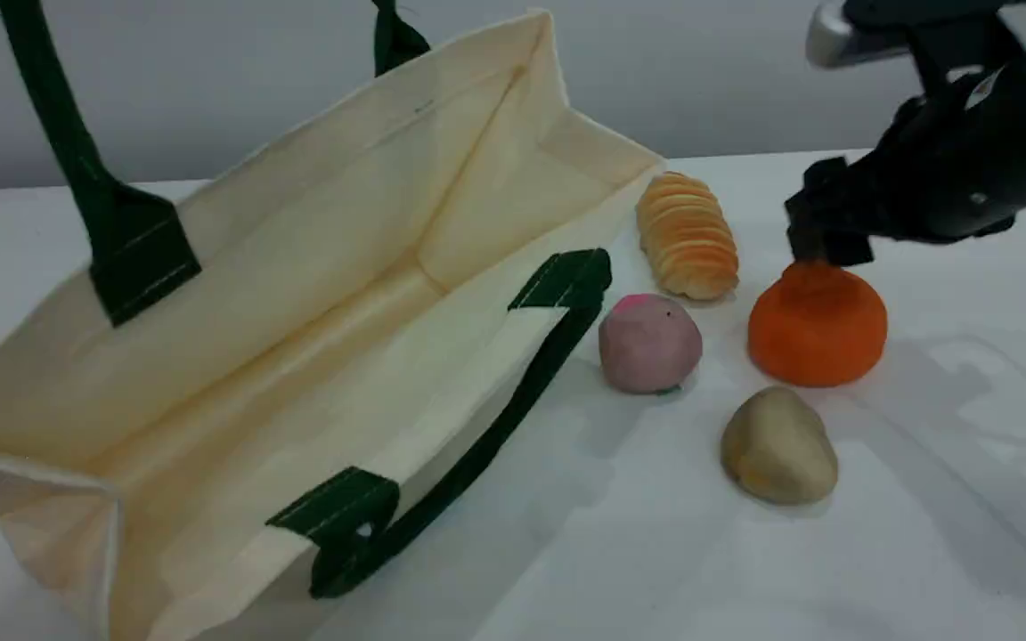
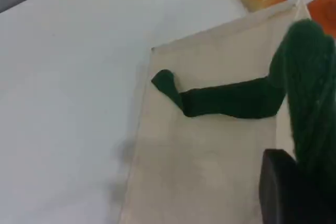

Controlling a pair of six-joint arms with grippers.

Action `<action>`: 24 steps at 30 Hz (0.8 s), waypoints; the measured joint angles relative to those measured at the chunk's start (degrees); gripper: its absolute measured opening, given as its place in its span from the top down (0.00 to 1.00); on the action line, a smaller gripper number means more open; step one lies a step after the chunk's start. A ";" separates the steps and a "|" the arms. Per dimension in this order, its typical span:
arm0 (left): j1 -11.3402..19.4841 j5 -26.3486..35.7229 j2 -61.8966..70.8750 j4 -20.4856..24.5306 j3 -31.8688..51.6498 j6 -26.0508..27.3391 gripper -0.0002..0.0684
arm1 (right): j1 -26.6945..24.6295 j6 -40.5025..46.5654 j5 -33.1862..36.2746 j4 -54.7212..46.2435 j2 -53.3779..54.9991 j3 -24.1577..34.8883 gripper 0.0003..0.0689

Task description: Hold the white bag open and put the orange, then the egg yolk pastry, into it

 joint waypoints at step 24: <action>0.00 -0.17 0.05 -0.10 0.05 0.00 0.90 | 0.80 -2.20 -2.57 -0.48 10.47 -3.86 0.53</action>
